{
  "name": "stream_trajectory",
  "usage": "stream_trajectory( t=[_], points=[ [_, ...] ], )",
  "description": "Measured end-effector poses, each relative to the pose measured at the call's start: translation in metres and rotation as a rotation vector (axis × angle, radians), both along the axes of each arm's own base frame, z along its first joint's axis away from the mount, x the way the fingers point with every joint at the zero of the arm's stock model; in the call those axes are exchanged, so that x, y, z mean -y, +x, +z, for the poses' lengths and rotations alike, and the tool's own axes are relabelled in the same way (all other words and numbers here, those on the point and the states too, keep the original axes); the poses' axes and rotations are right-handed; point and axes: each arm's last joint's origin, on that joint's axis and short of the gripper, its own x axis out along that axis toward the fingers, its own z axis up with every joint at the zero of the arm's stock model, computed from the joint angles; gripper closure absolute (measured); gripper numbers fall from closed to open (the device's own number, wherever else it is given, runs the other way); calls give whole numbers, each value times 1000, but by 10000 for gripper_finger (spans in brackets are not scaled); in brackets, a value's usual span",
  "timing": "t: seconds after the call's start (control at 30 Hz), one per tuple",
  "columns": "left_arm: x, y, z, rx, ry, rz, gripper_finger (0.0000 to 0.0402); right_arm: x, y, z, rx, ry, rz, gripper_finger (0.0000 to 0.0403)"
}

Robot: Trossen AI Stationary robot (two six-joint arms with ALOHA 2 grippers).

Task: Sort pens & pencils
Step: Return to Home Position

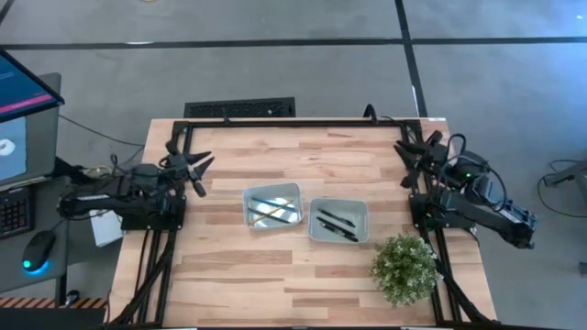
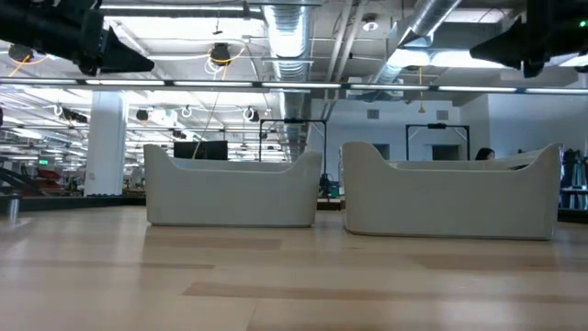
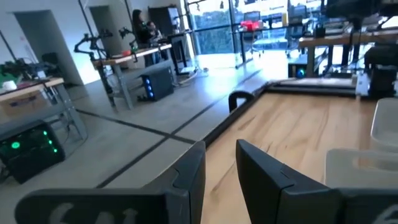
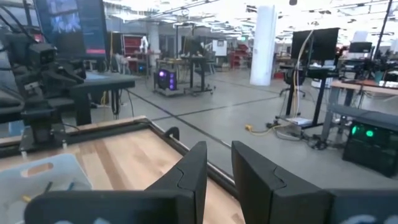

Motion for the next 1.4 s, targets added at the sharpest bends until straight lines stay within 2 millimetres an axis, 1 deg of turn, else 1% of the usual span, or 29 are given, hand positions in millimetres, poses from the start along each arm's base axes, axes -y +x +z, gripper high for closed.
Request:
stream_trajectory(
  t=[0.47, 0.57, 0.8, 0.9, 1.03, 1.3, 1.4],
  points=[
    [0, 12, -36, -17, -10, -27, 319, 7, 15, -29, -9, 26, 4, 308],
    [0, 13, -40, -12, -10, -31, 319, 8, 17, -35, -5, 27, 10, 308],
    [2, 12, -47, 15, -11, -98, 319, 10, 24, -48, 9, 36, 33, 308],
    [2, 10, -50, 28, -5, -106, 319, 10, 25, -50, 9, 40, 62, 308],
    [2, 11, -61, 40, -4, -108, 319, 10, 25, -50, 14, 51, 65, 308],
    [2, 11, -61, 49, -2, -108, 319, 10, 25, -51, 13, 62, 65, 308],
    [2, 11, -62, 46, -5, -108, 319, 11, 27, -58, -2, 70, 64, 308]
  ],
)
